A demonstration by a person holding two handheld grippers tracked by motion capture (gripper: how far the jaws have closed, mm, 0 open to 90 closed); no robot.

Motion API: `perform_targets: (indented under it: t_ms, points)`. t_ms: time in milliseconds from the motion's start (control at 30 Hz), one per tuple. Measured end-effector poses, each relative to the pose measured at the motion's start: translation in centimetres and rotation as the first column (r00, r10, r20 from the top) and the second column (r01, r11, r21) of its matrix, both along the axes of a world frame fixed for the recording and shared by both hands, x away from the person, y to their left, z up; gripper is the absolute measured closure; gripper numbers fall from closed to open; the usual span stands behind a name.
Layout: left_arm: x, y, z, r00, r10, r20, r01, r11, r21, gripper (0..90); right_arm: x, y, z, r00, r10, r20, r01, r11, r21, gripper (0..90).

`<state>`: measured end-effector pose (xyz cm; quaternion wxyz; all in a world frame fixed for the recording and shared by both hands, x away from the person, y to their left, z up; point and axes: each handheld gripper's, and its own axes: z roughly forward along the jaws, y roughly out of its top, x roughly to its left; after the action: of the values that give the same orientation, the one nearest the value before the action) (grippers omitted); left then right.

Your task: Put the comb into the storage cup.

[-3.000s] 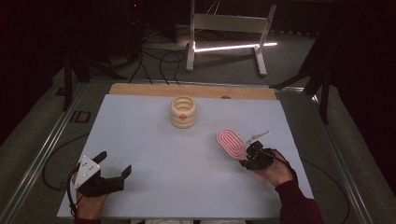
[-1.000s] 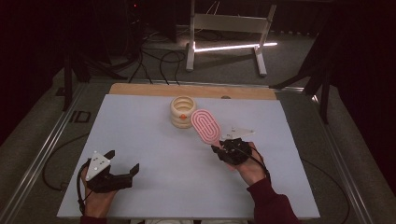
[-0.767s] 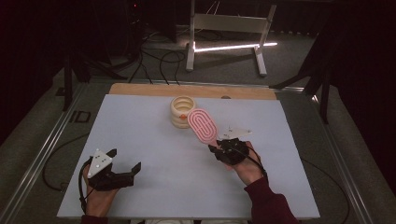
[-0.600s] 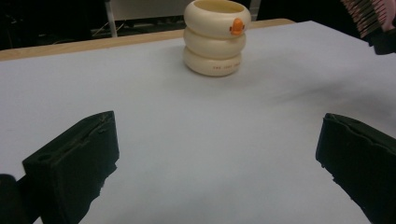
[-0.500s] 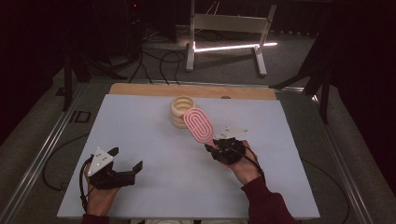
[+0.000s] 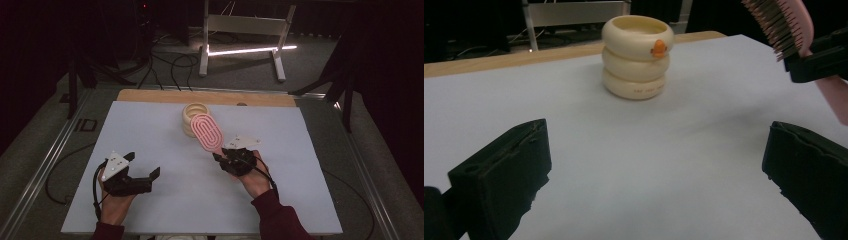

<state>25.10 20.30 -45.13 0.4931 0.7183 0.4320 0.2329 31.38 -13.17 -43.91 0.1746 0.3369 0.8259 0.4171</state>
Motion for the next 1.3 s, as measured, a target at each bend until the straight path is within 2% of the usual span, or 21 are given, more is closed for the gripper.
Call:
perform_targets:
  t_ms: [100,267,567,1000,1133,1167,1200,1300]
  points:
    - [0.3,-0.5,0.3,0.9999,-0.011,0.001,0.011,0.9999,-0.003,0.2,0.0,0.3,0.0,1.0,0.004,0.004,-0.004,1.0,0.002,69.9]
    - [0.8,-1.2,0.8,0.9997,-0.023,0.009,0.023,0.9993,-0.031,0.2,-0.1,0.9,-0.1,1.0,0.001,0.004,-0.001,1.0,0.019,69.9]
    - [1.6,-2.4,1.5,0.9992,-0.036,0.019,0.037,0.9985,-0.042,0.2,-0.1,2.0,-0.2,0.9998,0.014,0.015,-0.015,1.0,0.026,69.9]
    - [2.7,-4.0,1.9,0.9977,-0.067,0.006,0.068,0.9949,-0.074,0.2,-0.3,3.0,-0.3,0.9994,0.026,0.023,-0.027,0.998,0.048,69.9]
    - [2.7,-4.0,1.9,0.9977,-0.067,0.006,0.068,0.9949,-0.074,0.2,-0.3,3.0,-0.3,0.9993,0.029,0.025,-0.03,0.998,0.048,69.9]
    - [3.2,-4.9,2.2,0.9975,-0.071,-0.004,0.07,0.9943,-0.08,0.2,-0.3,3.0,-0.3,0.9993,0.029,0.025,-0.03,0.998,0.048,69.9]
    - [3.3,-5.1,2.2,0.9974,-0.071,-0.004,0.071,0.9946,-0.076,0.2,-0.4,3.4,-0.4,0.9991,0.031,0.028,-0.033,0.998,0.062,69.9]
    - [3.5,-5.5,2.4,0.9967,-0.081,-0.008,0.08,0.9937,-0.079,0.2,-0.5,3.6,-0.4,0.9991,0.032,0.028,-0.034,0.997,0.066,69.9]
